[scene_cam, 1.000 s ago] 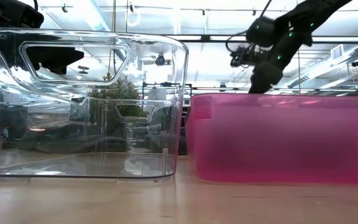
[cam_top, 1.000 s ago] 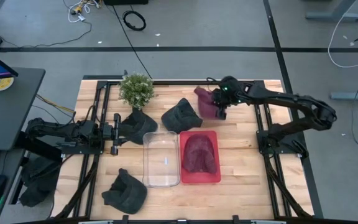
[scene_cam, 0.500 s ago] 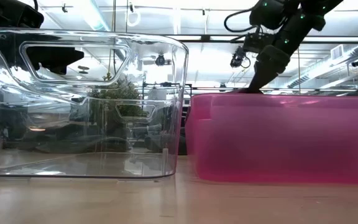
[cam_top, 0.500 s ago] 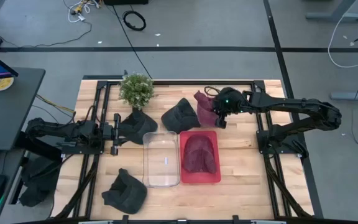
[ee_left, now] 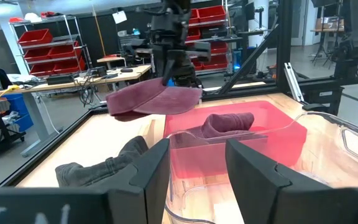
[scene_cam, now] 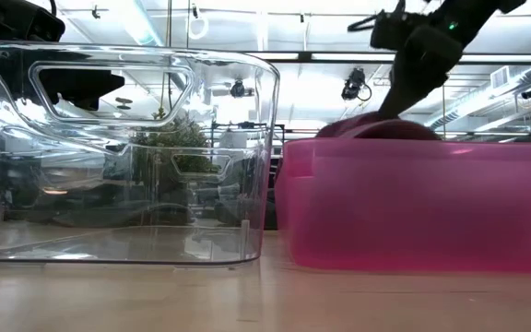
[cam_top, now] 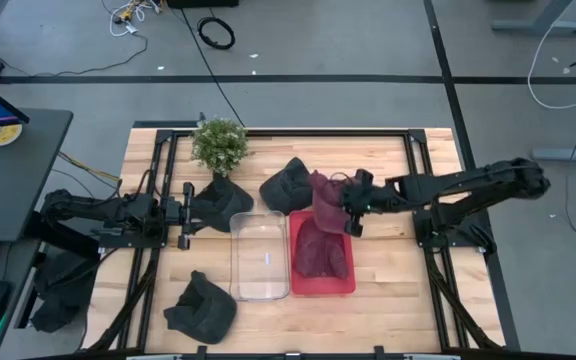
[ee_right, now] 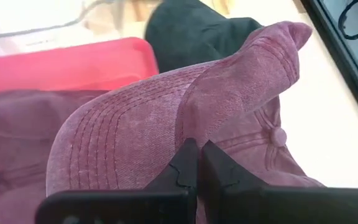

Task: Pick & Place hat
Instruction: Put the red cap into the red bin

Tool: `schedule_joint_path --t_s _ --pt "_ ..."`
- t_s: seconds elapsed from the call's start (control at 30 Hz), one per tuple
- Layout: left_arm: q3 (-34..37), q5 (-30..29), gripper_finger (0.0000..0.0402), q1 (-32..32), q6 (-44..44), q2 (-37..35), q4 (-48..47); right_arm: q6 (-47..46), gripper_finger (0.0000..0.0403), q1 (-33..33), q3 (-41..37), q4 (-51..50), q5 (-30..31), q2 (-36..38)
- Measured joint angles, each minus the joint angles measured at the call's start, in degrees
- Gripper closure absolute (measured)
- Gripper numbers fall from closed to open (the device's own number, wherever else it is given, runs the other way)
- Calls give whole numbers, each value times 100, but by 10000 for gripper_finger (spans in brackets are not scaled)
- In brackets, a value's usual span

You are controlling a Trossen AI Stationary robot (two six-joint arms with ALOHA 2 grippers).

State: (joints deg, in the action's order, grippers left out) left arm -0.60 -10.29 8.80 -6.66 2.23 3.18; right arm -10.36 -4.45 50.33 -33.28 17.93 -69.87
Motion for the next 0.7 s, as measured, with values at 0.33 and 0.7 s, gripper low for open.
schedule_joint_path --t_s 0.33,0.7 --pt "0 0 241 1 2 1 1 -1354 401 -1434 0 86 807 -32" --pt "0 1 241 1 1 1 0 -2023 401 -2265 3 1050 1168 -858"
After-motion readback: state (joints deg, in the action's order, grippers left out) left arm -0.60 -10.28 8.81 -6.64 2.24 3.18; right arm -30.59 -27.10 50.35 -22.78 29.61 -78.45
